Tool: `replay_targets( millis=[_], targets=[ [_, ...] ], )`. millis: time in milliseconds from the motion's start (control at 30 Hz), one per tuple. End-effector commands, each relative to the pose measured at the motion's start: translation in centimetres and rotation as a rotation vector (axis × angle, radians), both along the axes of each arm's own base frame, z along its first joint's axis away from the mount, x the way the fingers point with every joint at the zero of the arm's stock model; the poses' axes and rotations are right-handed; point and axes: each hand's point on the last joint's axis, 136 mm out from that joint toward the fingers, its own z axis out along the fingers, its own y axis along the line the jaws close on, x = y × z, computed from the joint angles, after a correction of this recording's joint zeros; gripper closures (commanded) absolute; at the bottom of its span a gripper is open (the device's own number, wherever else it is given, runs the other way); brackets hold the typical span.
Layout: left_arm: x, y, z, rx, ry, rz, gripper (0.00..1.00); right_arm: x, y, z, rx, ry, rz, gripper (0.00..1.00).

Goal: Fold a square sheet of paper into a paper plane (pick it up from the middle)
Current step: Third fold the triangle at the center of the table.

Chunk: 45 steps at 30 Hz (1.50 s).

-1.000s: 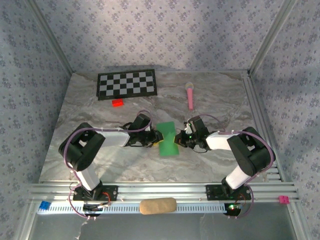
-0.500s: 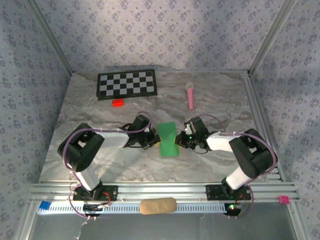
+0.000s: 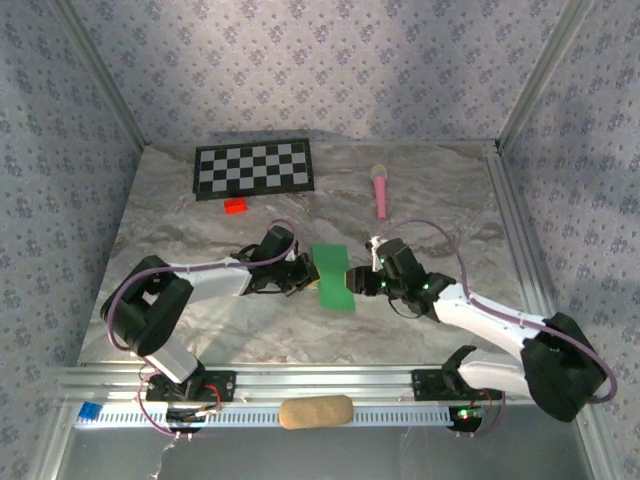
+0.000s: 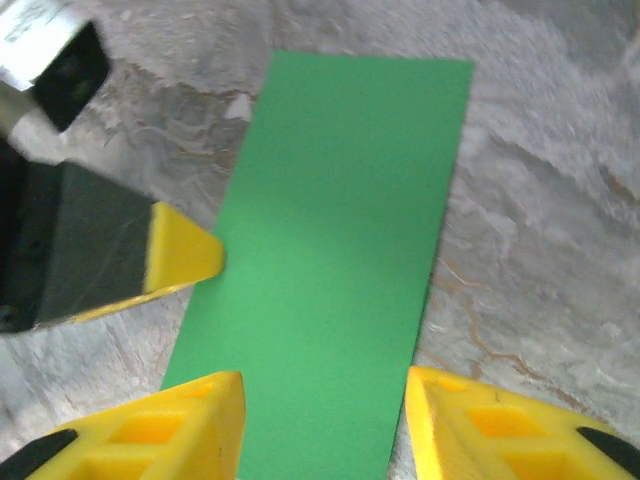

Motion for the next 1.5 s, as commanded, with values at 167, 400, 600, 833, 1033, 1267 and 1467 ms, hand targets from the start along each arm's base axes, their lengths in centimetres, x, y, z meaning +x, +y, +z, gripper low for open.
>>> replay_targets(
  millis=[167, 400, 600, 833, 1033, 1267, 1467],
  targets=[
    [-0.4, 0.6, 0.1, 0.002, 0.027, 0.036, 0.91, -2.6, 2.7, 0.8, -0.305, -0.448, 0.272, 0.46],
    [-0.3, 0.6, 0.2, -0.003, 0.032, 0.039, 0.91, -5.3, 6.4, -0.5, -0.422, -0.610, 0.474, 0.48],
    [-0.3, 0.6, 0.3, -0.007, 0.031, 0.042, 0.91, -5.8, 8.0, -1.2, -0.473, -0.680, 0.476, 0.49],
    [-0.3, 0.5, 0.8, -0.018, 0.024, 0.037, 0.91, -5.4, 7.3, -2.5, -0.595, -0.715, 0.436, 0.49],
    [-0.3, 0.6, 0.6, -0.012, 0.029, 0.036, 0.91, -5.0, 7.7, -3.1, -0.613, -0.719, 0.408, 0.49],
    [-0.4, 0.6, 0.7, -0.014, 0.028, 0.037, 0.91, -5.0, 8.4, -2.7, -0.581, -0.741, 0.388, 0.52],
    [-0.3, 0.6, 0.6, -0.014, 0.030, 0.037, 0.91, -4.7, 7.9, -2.9, -0.599, -0.728, 0.368, 0.61]
  ],
)
